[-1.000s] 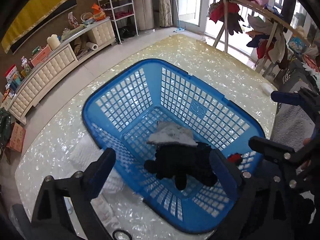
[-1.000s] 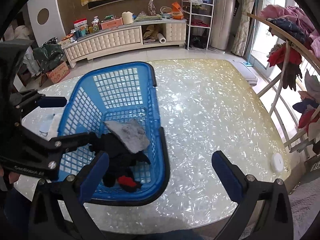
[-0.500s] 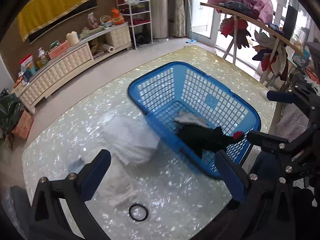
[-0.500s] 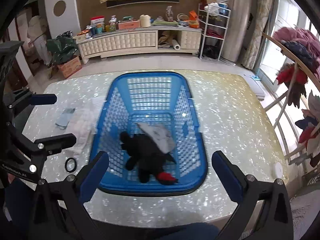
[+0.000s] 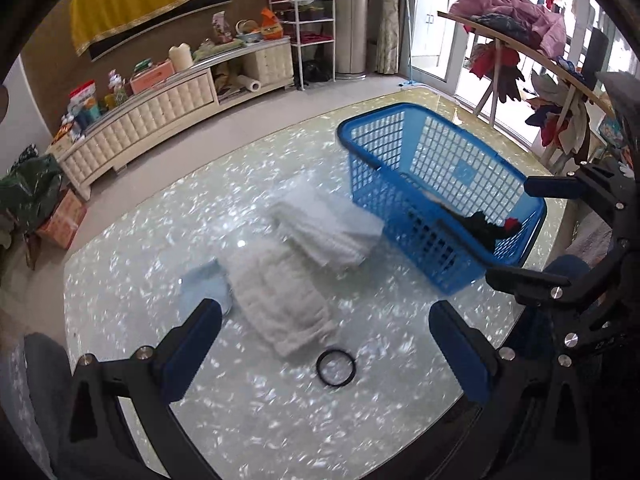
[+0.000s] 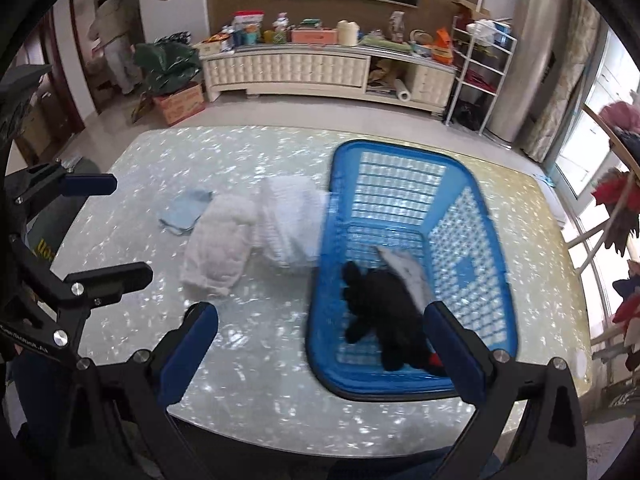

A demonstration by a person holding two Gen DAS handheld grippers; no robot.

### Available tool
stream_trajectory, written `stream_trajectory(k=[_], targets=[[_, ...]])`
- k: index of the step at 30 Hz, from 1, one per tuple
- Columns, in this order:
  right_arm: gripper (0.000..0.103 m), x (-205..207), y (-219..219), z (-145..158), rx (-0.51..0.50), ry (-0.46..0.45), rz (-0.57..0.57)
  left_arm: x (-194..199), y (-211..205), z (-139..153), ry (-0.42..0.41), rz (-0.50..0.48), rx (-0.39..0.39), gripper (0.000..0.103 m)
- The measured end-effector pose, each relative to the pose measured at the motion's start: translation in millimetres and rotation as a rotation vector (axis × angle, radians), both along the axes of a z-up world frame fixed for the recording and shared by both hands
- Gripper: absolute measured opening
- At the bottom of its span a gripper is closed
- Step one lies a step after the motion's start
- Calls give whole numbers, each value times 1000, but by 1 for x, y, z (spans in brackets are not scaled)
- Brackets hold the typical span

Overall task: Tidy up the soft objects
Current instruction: 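Move the right tool to the black rubber ring while the left tool reaches the light blue cloth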

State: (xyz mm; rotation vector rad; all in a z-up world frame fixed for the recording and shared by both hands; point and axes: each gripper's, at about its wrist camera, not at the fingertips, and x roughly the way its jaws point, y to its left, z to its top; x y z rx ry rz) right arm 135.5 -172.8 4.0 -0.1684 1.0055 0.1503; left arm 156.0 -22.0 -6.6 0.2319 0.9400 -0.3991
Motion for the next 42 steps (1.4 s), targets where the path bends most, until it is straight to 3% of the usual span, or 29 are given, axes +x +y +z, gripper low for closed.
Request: stream_trajectory(k=[15, 23, 34, 42], targets=[[103, 14, 66, -35, -19, 80, 133, -12, 67, -28, 52, 69, -5, 103], [103, 19, 88, -57, 16, 125, 146, -14, 87, -48, 93, 87, 0, 103], [102, 31, 111, -109, 9, 253, 168, -2, 117, -81, 163, 113, 4, 103], [93, 44, 120, -144, -2, 324, 173, 13, 133, -105, 201, 131, 3, 103]])
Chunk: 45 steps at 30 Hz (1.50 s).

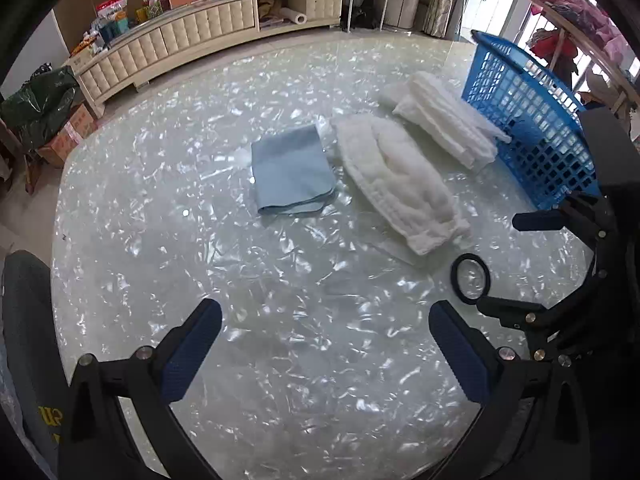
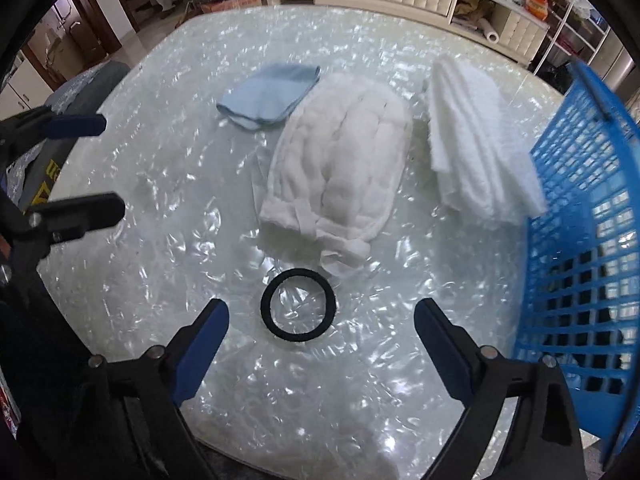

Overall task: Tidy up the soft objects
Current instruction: 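Move the right tool to the black rubber ring while the left tool reaches the light blue cloth, then grasp the black rubber ring with the right tool while the left tool grasps the light blue cloth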

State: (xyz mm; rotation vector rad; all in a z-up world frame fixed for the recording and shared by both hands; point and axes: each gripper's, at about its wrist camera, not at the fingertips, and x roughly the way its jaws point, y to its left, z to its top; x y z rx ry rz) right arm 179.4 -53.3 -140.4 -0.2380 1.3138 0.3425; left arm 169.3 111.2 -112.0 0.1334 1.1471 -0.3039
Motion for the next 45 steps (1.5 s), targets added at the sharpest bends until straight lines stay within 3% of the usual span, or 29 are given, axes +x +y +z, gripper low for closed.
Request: stream_trajectory(k=[7, 9, 14, 22, 27, 31, 36, 40, 43, 45], targets=[[88, 1, 8, -21, -35, 21, 5, 14, 3, -17, 25, -5, 20, 103], [78, 2, 9, -27, -33, 33, 6, 20, 4, -20, 31, -11, 28, 103], [73, 3, 8, -36, -36, 18, 8, 43, 7, -24, 40, -16, 47, 103], [55, -13, 27, -39, -17, -33, 67, 89, 14, -33, 61, -2, 48, 103], [35, -24, 31, -35, -3, -44, 107, 118, 20, -40, 71, 4, 37, 103], [34, -31, 34, -35, 4, -52, 110, 137, 20, -48, 83, 4, 28, 103], [20, -27, 21, -34, 16, -52, 94, 149, 20, -60, 111, -4, 15, 103], [17, -29, 19, -34, 21, -58, 96, 158, 17, -71, 114, -8, 16, 103], [17, -30, 18, -34, 23, -63, 98, 161, 13, -73, 102, -21, 18, 92], [8, -31, 18, -35, 37, -60, 100, 162, 3, -71, 91, -30, 26, 80]])
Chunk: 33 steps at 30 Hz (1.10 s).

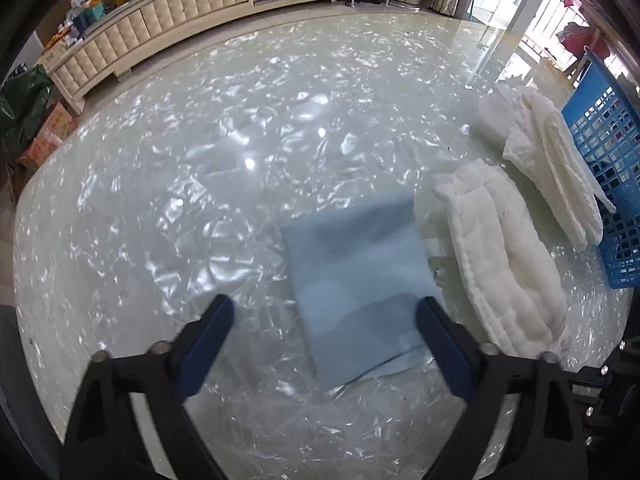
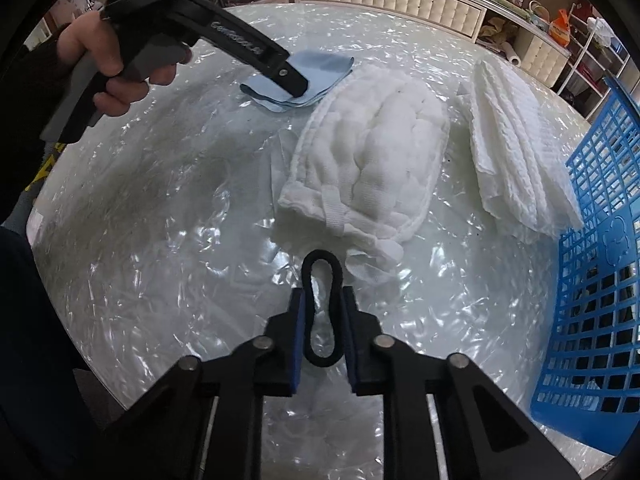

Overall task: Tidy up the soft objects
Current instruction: 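Grasp the black rubber ring with the right tool while the left tool grasps the light blue cloth, then lower the rubber ring into the blue basket with the right tool while the left tool holds the cloth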

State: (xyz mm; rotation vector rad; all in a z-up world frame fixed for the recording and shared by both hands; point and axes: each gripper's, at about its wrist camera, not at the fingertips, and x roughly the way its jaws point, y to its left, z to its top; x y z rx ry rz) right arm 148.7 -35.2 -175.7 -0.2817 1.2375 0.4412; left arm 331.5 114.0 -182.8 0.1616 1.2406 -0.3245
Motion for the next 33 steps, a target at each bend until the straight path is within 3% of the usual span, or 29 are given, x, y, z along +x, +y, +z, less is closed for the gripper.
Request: stream_trajectory(k=[4, 9, 14, 21, 33], targets=[[8, 2, -6, 10, 4, -5, -2, 1, -8, 5, -9, 5, 23, 69], [8, 4, -9, 11, 17, 8, -8, 3, -23, 10, -17, -51, 1, 25], [7, 8, -16, 10, 48, 39, -38, 1, -32, 11, -7, -72, -32, 7], [7, 7, -27, 18, 56, 39, -61, -11, -23, 15, -24, -58, -35, 7], [7, 8, -57, 66, 69, -43, -98, -57, -30, 77, -129, -79, -41, 7]])
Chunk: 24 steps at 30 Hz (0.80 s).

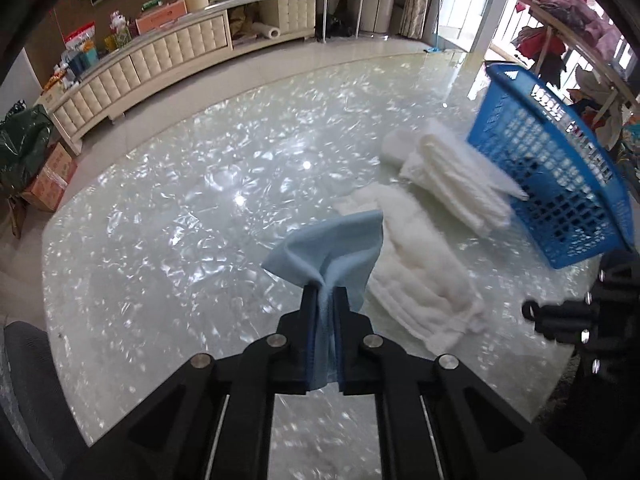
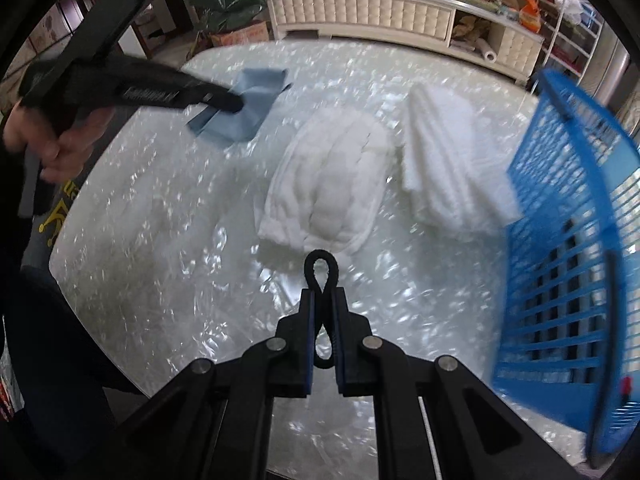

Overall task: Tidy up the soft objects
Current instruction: 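Lower the rubber ring into the blue basket with the right tool while the left tool holds the cloth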

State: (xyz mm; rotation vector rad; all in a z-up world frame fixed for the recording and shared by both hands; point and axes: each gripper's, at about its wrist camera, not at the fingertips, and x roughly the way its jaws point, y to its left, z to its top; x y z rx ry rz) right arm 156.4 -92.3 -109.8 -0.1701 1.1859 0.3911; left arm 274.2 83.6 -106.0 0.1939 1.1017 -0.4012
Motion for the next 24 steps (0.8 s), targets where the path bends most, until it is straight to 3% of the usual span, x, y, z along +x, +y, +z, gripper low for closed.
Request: stream_trajectory(k=[8, 16, 24], targets=[[7, -11, -26, 46, -5, -101, -27, -40, -9, 32, -38, -12, -15, 7], [7, -20, -55, 91, -8, -199, -66, -64, -44, 63, -82, -49, -25, 7], [7, -20, -88, 109, -6, -258, -94, -75, -72, 77, -94, -67, -34, 7]])
